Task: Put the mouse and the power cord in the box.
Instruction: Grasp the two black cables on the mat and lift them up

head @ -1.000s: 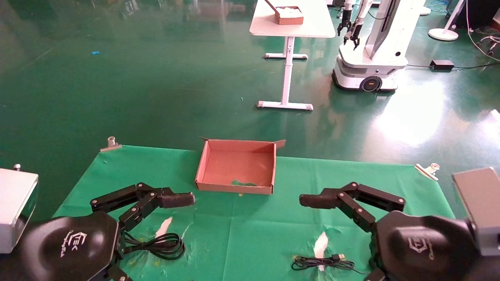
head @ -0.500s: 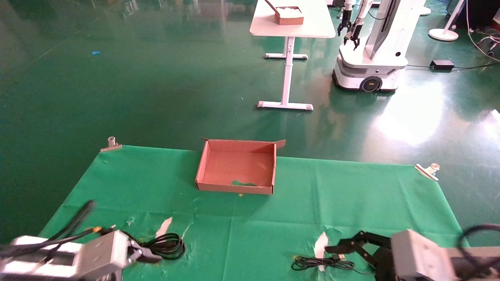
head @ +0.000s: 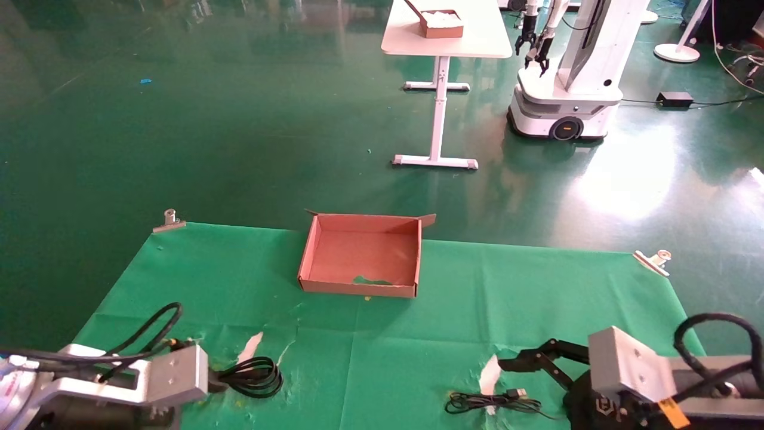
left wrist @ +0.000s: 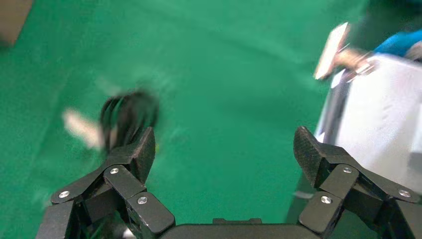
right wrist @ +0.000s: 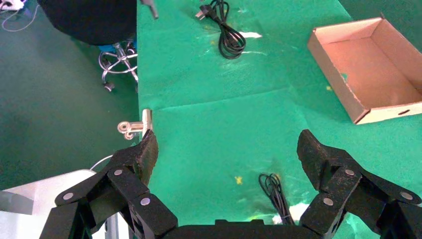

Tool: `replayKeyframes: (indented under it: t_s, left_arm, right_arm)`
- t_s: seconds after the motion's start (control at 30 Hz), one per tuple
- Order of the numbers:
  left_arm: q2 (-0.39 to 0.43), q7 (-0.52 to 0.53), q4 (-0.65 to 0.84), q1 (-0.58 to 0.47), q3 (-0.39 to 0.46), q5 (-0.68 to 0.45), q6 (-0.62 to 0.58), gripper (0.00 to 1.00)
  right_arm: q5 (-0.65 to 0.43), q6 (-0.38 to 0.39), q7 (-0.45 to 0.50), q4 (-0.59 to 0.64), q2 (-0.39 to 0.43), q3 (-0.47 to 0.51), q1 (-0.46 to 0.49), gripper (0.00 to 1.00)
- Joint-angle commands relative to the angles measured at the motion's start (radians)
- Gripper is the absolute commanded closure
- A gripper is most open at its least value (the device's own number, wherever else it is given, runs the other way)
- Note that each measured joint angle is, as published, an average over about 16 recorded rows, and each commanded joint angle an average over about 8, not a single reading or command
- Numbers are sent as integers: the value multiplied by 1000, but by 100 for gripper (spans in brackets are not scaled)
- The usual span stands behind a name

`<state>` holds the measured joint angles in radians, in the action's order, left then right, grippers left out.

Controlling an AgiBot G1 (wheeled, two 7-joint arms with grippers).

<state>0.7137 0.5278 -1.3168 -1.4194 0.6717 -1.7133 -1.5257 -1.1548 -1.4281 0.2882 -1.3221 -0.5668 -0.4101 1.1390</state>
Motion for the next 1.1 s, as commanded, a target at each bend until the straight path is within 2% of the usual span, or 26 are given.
replayKeyframes:
  t_s: [0.03, 0.3, 0.47, 0.73, 1.1]
  left_arm:
    - [3, -3, 1, -2, 7, -13, 6, 0]
    - [170, 91, 78, -52, 126, -359, 99, 0]
    - [263, 111, 182, -83, 176, -504, 149, 0]
    - [353, 88, 337, -103, 214, -597, 229, 0]
    - [411, 56, 462, -112, 232, -631, 286, 0]
  right_arm:
    - [-3, 1, -3, 2, -2, -1, 0, 0]
    - [-12, 10, 15, -6, 17, 0, -11, 0]
    - [-13, 8, 29, -7, 41, 4, -13, 0]
    - [-5, 4, 31, -12, 59, 8, -24, 0]
    - [-39, 5, 38, -18, 64, -4, -21, 0]
